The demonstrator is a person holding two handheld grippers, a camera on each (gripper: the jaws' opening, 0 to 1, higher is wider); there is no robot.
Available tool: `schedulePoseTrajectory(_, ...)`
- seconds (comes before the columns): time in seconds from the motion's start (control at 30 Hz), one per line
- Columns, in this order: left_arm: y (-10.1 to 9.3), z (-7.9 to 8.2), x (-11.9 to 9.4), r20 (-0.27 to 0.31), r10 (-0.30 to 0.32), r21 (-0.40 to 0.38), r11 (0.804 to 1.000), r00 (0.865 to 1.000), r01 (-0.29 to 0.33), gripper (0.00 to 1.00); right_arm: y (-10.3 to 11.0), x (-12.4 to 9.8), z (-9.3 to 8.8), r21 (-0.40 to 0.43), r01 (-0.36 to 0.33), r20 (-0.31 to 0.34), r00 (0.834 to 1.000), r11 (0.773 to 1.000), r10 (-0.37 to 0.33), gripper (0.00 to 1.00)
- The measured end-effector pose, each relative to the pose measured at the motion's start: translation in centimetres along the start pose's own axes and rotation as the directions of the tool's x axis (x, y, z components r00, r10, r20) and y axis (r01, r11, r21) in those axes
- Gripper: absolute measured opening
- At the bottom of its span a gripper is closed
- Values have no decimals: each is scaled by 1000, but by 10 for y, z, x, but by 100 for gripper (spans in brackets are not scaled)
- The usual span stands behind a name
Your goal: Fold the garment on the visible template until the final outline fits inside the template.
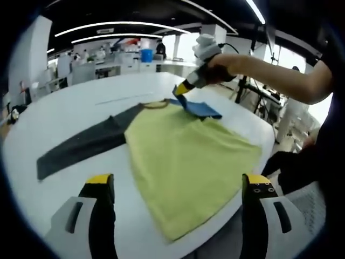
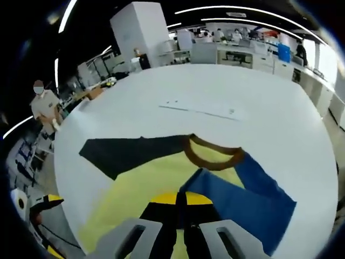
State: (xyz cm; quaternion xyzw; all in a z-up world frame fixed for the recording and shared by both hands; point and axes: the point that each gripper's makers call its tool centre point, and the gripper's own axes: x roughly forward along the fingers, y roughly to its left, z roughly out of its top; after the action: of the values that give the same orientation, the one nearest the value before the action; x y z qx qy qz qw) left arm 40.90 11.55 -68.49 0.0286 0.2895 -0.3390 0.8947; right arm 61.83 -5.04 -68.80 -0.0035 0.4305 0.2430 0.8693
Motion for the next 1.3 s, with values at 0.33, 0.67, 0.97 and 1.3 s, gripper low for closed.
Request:
schedulePoseTrajectory(0.33,2,3,1,4,5,11,1000,1000,-5,96,19,11,6,-19,-34,-28,999,999,33,0)
schedulePoseTrajectory(0.67,0,-3,3,-12,-10,-7,1000,1000,10,95,35,19,20,-24,-55,-25,998,998,54,0)
schedulePoseTrajectory(0.97,-1,-4,5,-11,-13,-14,1000,1000,13,94,54,31,19,-67,-65,-52,997,996,61,0)
schedulePoseTrajectory(1.3,-3,-7,5,-20,-17,-13,1000,1000,17,94,73,34,37,-78,-86,-13,996,993,85,0)
